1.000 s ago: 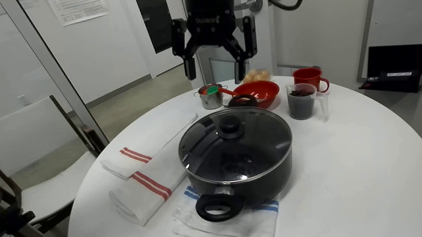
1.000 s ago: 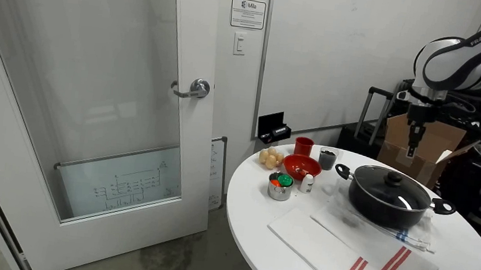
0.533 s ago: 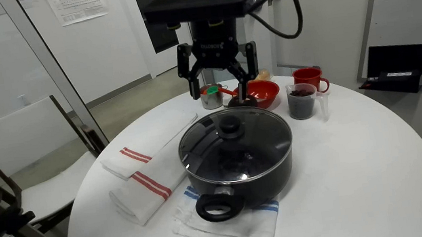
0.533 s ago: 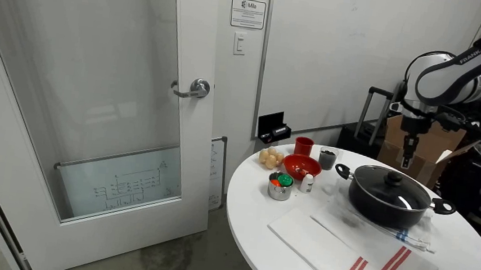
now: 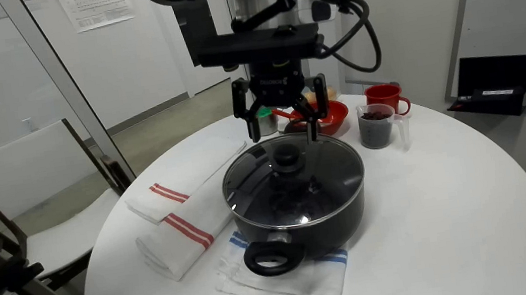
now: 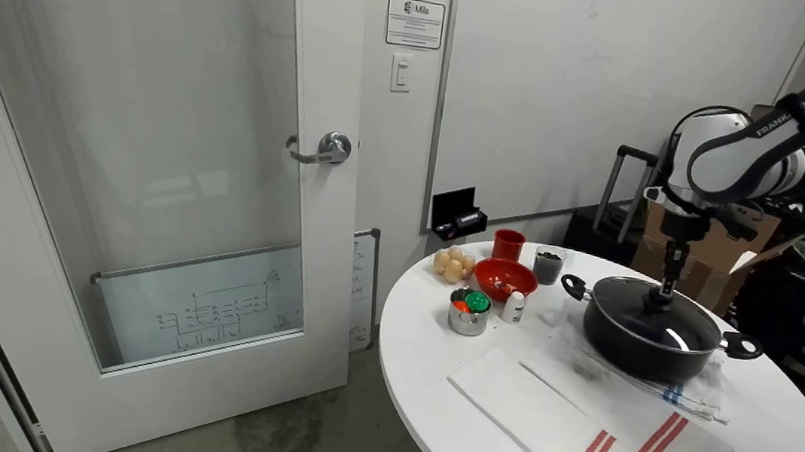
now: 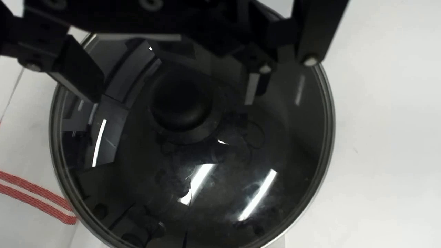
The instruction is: Remove the lid from the pot and place it on the table
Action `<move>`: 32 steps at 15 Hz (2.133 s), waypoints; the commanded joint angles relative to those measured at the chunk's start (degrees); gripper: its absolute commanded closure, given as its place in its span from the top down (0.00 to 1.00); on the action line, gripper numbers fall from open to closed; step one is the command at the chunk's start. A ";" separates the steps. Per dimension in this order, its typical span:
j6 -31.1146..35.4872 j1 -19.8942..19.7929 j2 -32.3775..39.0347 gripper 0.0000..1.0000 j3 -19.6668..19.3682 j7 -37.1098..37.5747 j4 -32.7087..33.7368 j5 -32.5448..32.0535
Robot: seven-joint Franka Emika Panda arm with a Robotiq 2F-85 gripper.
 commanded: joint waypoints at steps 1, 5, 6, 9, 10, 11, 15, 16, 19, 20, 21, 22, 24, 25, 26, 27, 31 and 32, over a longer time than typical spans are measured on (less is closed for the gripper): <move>2.28 -1.06 2.57 1.00 0.46 -0.21 2.01 -2.65; 4.07 -1.66 3.77 1.00 0.87 -0.60 2.69 -3.84; 4.35 -1.77 3.95 1.00 0.98 -0.64 2.85 -3.93; 4.86 -2.17 4.18 1.00 1.53 -0.97 2.99 -3.79; 4.80 -2.24 4.06 0.75 1.71 -1.12 2.88 -3.76; 4.77 -2.32 4.00 0.72 1.88 -1.26 2.86 -3.71; 4.60 -2.90 3.57 0.43 2.87 -1.71 2.63 -3.12; 4.56 -3.00 3.47 0.34 3.14 -1.75 2.54 -3.05; 4.64 -3.19 3.09 0.23 3.38 -1.60 2.23 -2.95; 4.66 -3.33 2.96 0.23 3.50 -1.64 2.16 -2.89; 4.72 -3.46 2.82 0.23 3.59 -1.66 2.05 -2.85; 4.73 -3.57 2.64 0.23 3.69 -1.68 1.93 -2.80; 4.54 -3.65 1.91 0.23 3.84 -1.62 1.55 -2.77; 4.32 -3.49 1.23 0.23 3.77 -1.45 1.20 -2.92; 3.90 -3.30 0.29 0.23 3.73 -1.36 0.75 -3.06; 3.86 -3.26 -0.44 0.23 3.85 -1.41 0.30 -3.05; 2.95 -2.53 -3.98 0.23 3.82 -1.11 -1.26 -3.31; 2.91 -2.38 -5.06 0.23 3.98 -1.22 -1.74 -3.29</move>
